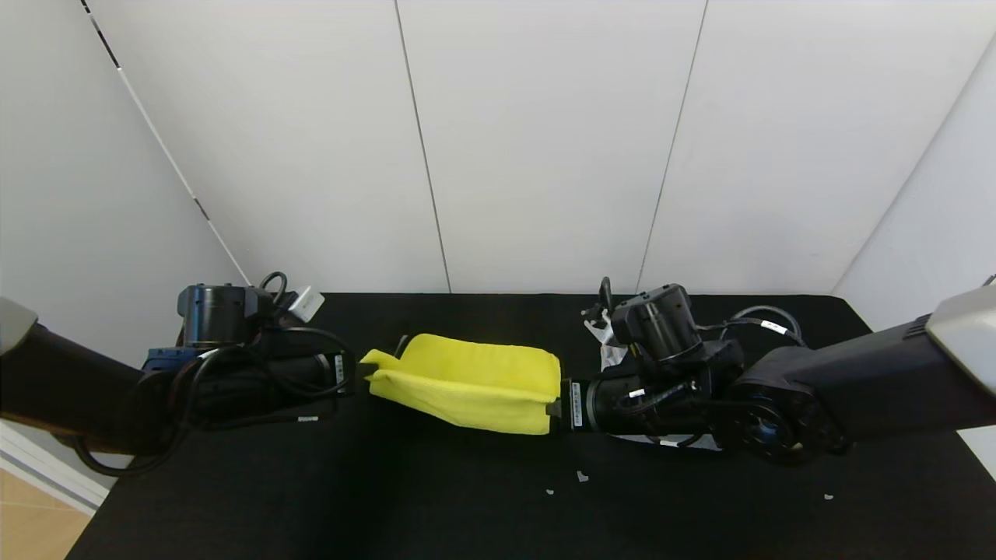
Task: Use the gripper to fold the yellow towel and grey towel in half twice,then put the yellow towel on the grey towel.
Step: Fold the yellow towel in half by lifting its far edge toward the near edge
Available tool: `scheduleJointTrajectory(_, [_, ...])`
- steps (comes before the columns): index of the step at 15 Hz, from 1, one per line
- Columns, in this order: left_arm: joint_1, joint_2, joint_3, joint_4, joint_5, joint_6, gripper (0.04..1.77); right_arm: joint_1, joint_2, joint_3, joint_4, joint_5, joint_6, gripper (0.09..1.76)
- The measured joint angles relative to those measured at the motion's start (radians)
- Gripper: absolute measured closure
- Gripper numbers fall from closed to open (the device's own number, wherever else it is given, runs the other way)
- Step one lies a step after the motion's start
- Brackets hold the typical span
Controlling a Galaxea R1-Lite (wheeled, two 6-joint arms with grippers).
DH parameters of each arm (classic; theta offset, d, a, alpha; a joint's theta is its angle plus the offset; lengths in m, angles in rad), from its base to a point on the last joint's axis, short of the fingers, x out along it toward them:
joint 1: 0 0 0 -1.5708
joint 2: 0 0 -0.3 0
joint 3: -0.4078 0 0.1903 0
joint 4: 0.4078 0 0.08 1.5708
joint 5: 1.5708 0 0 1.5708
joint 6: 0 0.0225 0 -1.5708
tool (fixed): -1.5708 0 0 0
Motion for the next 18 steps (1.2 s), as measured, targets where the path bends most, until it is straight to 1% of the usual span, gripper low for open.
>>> scheduleJointTrajectory(5, [-0.002, 0.092, -0.13, 0.021, 0.0, 0.001, 1.68, -0.032, 0.059, -0.07, 0.0, 0.0, -0.003, 1.73])
scheduleJointTrajectory(11, [-0.008, 0.204, -0.259, 0.018, 0.0, 0.003, 1.68, -0.079, 0.131, -0.152, -0.002, 0.0, -0.025, 1.73])
scheduleJointTrajectory(18, [-0.014, 0.306, -0.375, 0.022, 0.0, 0.003, 1.68, -0.106, 0.195, -0.224, -0.004, -0.003, -0.049, 1.73])
